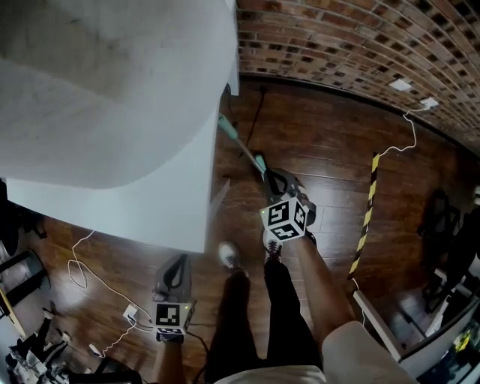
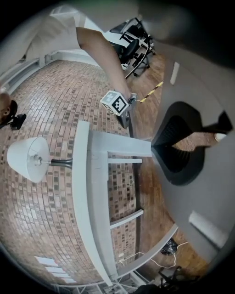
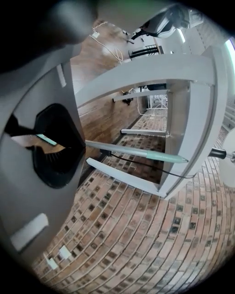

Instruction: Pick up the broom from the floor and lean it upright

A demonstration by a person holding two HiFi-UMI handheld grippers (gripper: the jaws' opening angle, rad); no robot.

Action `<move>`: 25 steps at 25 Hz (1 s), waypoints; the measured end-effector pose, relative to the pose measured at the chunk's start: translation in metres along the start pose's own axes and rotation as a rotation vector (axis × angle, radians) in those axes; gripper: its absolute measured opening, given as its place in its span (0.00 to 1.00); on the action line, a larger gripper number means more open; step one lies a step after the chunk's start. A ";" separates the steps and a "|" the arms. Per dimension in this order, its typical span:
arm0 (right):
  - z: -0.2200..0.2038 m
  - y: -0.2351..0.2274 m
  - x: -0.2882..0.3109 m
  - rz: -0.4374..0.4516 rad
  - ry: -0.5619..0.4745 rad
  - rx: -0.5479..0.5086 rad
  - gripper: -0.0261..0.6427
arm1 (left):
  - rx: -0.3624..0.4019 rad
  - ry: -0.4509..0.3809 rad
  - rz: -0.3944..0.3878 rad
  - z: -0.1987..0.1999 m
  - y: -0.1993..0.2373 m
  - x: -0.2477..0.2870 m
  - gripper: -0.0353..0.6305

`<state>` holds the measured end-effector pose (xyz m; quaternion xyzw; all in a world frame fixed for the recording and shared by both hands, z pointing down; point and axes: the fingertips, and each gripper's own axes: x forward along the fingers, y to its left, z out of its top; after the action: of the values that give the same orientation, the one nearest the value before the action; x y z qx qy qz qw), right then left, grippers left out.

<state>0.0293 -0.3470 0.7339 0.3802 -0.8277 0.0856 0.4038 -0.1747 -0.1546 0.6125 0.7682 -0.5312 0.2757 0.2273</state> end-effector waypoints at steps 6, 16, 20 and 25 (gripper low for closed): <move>0.014 -0.009 -0.071 -0.060 -0.032 0.091 0.06 | -0.055 -0.053 0.080 0.052 0.014 -0.023 0.05; 0.102 -0.011 -0.222 -0.085 -0.184 0.123 0.06 | 0.019 -0.211 0.106 0.167 0.006 -0.081 0.05; 0.154 -0.034 -0.278 -0.139 -0.278 0.117 0.06 | 0.038 -0.328 0.131 0.232 0.008 -0.106 0.05; 0.211 -0.053 -0.352 -0.219 -0.384 0.142 0.06 | 0.100 -0.427 0.111 0.291 -0.010 -0.142 0.05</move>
<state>0.0743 -0.2818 0.3279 0.5047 -0.8349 0.0253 0.2180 -0.1521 -0.2403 0.3010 0.7889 -0.5945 0.1451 0.0560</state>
